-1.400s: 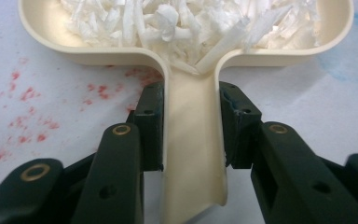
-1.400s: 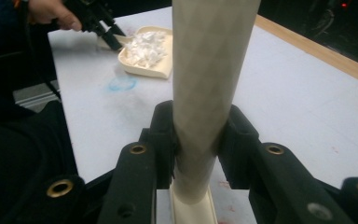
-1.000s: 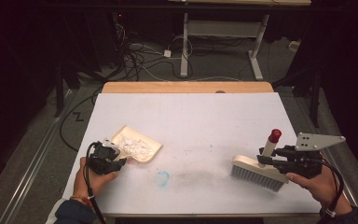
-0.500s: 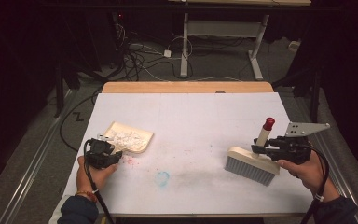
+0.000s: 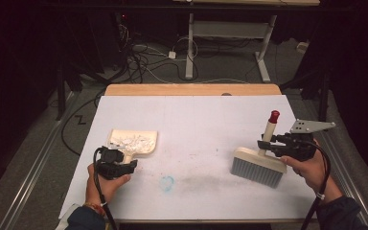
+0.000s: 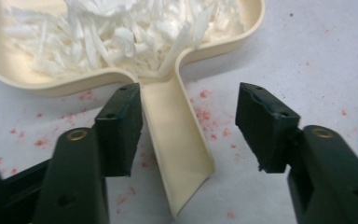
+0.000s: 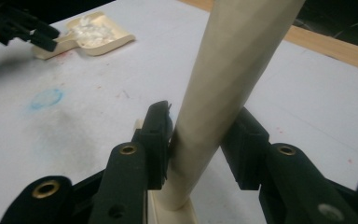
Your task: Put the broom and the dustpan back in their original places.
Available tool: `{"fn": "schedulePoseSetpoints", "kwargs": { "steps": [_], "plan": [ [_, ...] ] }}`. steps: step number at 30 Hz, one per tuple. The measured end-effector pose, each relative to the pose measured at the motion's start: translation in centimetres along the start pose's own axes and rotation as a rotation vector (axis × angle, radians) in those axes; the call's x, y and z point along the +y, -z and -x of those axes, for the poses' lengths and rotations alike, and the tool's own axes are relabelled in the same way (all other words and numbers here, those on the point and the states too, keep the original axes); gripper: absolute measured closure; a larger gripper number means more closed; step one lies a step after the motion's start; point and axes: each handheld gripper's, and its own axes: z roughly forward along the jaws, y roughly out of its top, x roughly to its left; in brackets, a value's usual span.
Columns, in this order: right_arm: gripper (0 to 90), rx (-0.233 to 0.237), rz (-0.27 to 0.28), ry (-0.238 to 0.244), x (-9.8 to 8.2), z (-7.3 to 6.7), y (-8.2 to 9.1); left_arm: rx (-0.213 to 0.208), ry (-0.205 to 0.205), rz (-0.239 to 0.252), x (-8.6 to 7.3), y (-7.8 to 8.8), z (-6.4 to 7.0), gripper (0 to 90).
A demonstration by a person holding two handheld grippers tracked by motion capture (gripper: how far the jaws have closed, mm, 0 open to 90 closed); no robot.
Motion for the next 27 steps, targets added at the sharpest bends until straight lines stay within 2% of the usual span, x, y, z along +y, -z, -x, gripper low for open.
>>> {"fn": "schedulePoseSetpoints", "kwargs": {
  "steps": [2, 6, 8, 12, 16, 18, 24, 27],
  "plan": [
    [63.2, -0.01, -0.002, -0.009, 0.0, 0.2, -0.3, -0.022, -0.017, 0.028, 0.0, 0.3, 0.0, 35.3],
    [62.2, -0.043, -0.002, -0.02, 0.2, 0.8, -0.9, 0.014, -0.052, 0.075, 0.1, 0.6, 0.2, 29.7],
    [61.8, -0.063, -0.008, -0.024, 0.4, 1.0, -1.3, 0.014, -0.074, 0.103, 0.1, 0.8, 0.4, 27.7],
    [61.1, -0.093, -0.019, -0.034, 0.9, 1.5, -2.1, 0.006, -0.135, 0.18, 0.1, 1.4, 0.9, 23.3],
    [60.9, -0.112, -0.03, -0.035, 1.4, 2.0, -3.2, 0.027, -0.198, 0.258, 0.1, 2.0, 1.6, 21.8],
    [60.9, -0.124, -0.033, -0.042, 1.6, 2.1, -3.8, 0.016, -0.22, 0.29, 0.0, 2.2, 1.7, 21.8],
    [61.4, -0.156, -0.025, -0.073, 1.8, 2.6, -5.2, 0.011, -0.229, 0.394, -1.0, 2.8, 1.6, 21.8],
    [61.4, -0.177, -0.021, -0.1, 1.7, 3.1, -5.9, 0.01, -0.243, 0.373, -1.7, 2.2, 1.6, 21.8]
  ]
}}
